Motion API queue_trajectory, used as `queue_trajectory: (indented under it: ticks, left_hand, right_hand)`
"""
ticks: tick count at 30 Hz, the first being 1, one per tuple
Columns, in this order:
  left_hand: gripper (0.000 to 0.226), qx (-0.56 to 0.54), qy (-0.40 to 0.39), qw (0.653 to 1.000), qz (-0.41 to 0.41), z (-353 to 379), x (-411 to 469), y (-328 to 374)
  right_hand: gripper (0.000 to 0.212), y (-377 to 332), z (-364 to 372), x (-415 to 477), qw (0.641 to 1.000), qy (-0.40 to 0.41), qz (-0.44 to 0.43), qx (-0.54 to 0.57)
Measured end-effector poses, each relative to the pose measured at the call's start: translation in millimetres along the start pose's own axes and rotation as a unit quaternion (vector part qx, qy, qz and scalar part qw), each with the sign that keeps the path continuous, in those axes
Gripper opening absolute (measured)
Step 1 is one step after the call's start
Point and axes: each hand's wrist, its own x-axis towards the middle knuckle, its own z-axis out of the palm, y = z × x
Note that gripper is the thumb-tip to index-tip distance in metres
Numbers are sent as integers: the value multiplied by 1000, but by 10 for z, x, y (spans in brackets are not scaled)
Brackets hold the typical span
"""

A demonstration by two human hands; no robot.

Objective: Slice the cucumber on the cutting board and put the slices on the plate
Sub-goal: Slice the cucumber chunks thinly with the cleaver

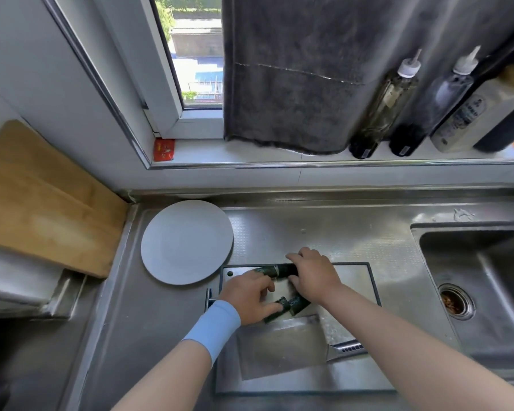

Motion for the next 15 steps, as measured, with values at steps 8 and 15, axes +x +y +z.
queue_trajectory:
  ticks: [8,15]
  left_hand:
    - [45,65,-57,996,-13,76,12,149]
    - [44,9,-30,997,-70,-25,-77,-22]
  right_hand:
    - [46,298,-8,-420,989,-70,-128,-14]
    - [42,414,-55,-390,995,-56,-71,-43]
